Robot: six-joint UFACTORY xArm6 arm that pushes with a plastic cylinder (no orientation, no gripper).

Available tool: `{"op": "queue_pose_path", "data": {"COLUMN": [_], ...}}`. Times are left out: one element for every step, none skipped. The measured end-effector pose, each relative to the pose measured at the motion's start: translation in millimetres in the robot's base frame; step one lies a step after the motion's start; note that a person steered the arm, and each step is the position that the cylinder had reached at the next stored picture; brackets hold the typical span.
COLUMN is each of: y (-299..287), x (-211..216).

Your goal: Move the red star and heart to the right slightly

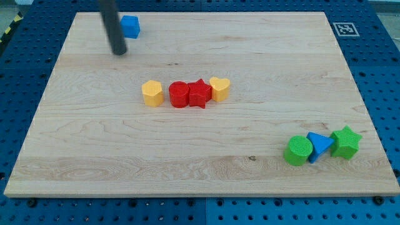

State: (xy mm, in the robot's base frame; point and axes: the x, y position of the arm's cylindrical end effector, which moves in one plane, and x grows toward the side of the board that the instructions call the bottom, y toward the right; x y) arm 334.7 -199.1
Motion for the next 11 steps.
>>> {"op": "queue_pose_path", "data": {"y": [-36.5, -24.5, 38.9, 114.8, 155.8, 160.5, 168.6, 208.0, 220.9, 214.3, 234.9], "x": [38.9, 112.3, 153.8, 161.7, 138.1, 126.5, 126.3, 119.1, 122.4, 136.2, 144.4]}}
